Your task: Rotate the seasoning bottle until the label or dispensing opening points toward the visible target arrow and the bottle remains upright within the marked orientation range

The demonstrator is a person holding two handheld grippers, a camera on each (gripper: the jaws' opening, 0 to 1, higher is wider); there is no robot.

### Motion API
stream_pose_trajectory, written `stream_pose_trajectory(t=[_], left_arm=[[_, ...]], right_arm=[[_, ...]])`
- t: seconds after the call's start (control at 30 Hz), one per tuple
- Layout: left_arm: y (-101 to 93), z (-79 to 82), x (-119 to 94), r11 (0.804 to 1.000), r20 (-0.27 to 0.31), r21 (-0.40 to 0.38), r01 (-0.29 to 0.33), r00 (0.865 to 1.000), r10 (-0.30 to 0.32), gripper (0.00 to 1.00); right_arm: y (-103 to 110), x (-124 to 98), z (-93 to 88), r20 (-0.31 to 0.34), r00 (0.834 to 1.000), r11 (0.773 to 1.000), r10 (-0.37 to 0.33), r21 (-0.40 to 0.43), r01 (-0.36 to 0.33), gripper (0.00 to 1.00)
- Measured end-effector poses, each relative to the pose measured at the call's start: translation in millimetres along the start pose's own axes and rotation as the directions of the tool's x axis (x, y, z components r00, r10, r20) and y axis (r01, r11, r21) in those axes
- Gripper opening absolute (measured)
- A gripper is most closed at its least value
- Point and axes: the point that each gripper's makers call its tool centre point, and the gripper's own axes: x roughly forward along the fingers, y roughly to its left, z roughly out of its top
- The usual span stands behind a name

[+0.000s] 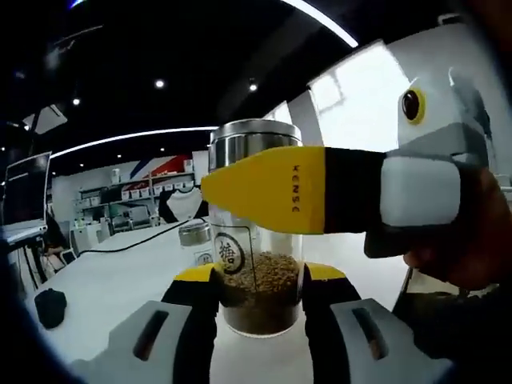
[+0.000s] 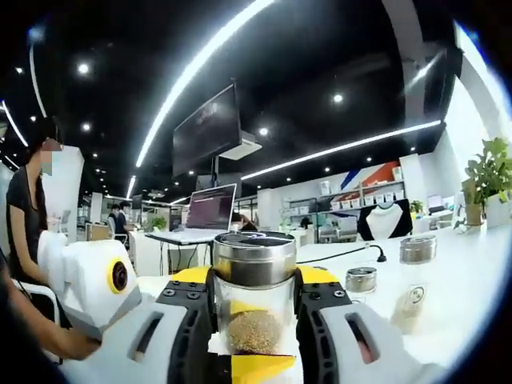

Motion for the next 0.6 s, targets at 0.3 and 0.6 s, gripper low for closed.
stream_pose_trajectory(t=[0.3,0.6], left_arm=[[-17.3,12.3,-1.1,0.978,0.067,-0.025,0.206,0.977,-0.204,0.41],[-37.0,25.9,-9.3,0.926,0.123,-0.053,0.374,0.923,-0.365,0.41]], right_arm=[[-7.4,-14.2,10.7,-0.020,0.986,0.986,0.167,0.018,-0.167,0.37],[-2.6,-33.0,21.9,0.015,0.935,0.931,0.353,0.098,-0.353,0.37]])
